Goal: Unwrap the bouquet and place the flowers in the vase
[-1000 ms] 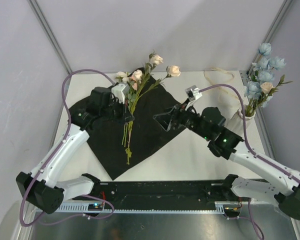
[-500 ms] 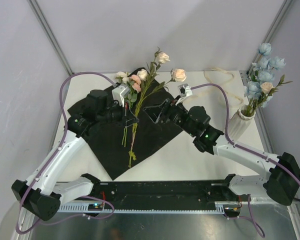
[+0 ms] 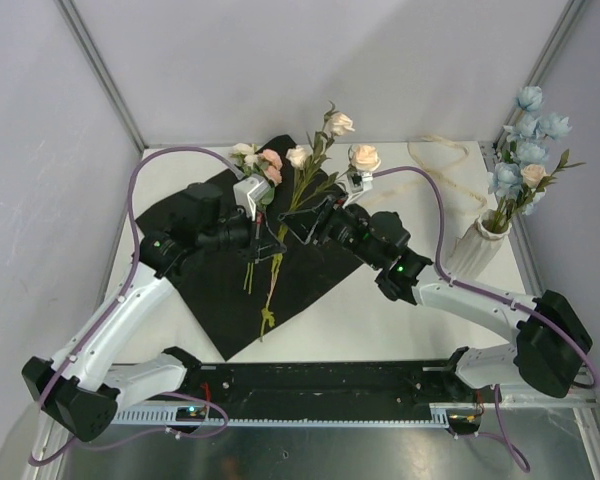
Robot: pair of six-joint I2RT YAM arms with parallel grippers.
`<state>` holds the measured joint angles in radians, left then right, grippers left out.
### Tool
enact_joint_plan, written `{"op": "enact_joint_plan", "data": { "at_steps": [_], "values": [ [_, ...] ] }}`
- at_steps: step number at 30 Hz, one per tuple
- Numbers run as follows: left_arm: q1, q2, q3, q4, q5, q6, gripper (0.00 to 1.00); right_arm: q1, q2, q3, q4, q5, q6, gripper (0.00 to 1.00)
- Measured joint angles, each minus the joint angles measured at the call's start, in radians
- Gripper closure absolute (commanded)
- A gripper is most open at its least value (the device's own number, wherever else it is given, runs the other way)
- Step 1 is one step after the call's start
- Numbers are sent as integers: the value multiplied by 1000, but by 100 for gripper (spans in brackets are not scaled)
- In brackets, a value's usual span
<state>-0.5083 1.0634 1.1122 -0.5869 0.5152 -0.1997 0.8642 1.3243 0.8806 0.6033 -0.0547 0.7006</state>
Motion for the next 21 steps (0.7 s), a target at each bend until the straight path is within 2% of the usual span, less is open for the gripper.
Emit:
{"op": "enact_joint_plan", "data": {
  "at_steps": [2,4,5,8,10,12,15,21],
  "values": [
    [-9,-1,0,1,9,0,97,-4,3,0,2,-7,3,71],
    [-18,-5,-2,2,12,1,90,-6,3,0,3,-12,-1,90],
    [-21,-8,-3,2,11,2,81,-7,3,0,3,-13,-8,95],
    [-21,-13,-5,2,6,15,44,-10,-2,0,6,-19,-23,99],
    [-23,-21,-5,2,-5,16,24,-24,-14,0,-10,-19,-42,100],
    [-23,-34,-6,2,-29,15,9,-50,-42,0,-38,-16,-70,100],
    [-24,-56,-11,2,-78,15,1,-97,-116,0,-98,-3,-145,100],
    [-24,-77,-12,2,-169,15,0,-171,-357,0,-218,89,-426,100]
  ]
}}
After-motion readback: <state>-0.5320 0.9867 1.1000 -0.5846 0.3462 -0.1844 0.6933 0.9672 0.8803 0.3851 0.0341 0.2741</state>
